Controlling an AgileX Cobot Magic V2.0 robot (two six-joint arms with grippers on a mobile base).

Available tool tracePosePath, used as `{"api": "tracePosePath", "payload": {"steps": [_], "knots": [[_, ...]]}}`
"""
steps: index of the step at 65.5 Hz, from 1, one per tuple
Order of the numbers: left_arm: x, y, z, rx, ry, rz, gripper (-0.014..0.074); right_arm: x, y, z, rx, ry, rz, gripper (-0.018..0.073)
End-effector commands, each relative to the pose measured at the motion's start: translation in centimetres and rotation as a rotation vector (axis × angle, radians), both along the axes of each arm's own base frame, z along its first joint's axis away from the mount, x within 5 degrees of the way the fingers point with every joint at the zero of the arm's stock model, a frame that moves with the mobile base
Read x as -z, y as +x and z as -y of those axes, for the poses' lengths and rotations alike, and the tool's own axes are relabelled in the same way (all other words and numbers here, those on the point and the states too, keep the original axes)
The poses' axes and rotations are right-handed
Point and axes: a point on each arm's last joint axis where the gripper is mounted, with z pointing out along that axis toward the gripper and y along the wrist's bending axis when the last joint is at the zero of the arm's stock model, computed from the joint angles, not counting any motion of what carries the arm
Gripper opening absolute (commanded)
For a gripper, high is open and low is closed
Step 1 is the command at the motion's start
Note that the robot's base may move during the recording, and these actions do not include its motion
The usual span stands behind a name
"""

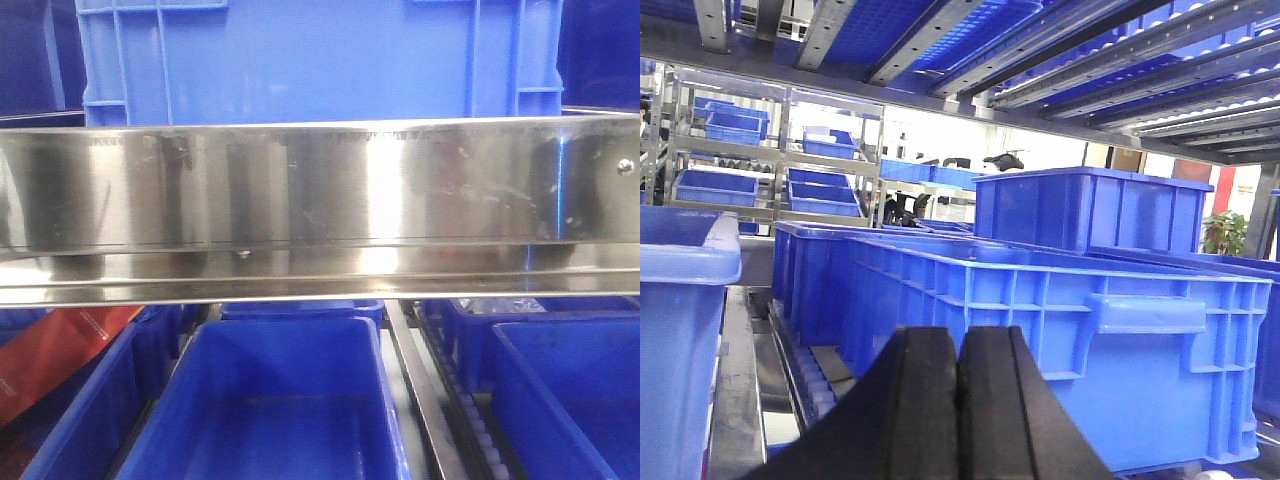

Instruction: Place valve from conveyor to right shelf box

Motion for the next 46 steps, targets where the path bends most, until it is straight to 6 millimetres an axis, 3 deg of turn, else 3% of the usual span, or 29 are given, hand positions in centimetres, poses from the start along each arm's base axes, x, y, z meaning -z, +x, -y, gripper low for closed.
{"api": "tracePosePath", "payload": {"steps": [1,46], "knots": [[-0.21,-0.16,-0.07,0.000,-0.019,0.020,-0.0111,-0.23,-0.09,0.04,0.009,-0.017,0.035,-0.0168],[-0.21,-0.16,-0.07,0.000,-0.019,0.020,-0.0111,-0.23,-0.09,0.04,0.009,-0.017,0.035,-0.0168]]}}
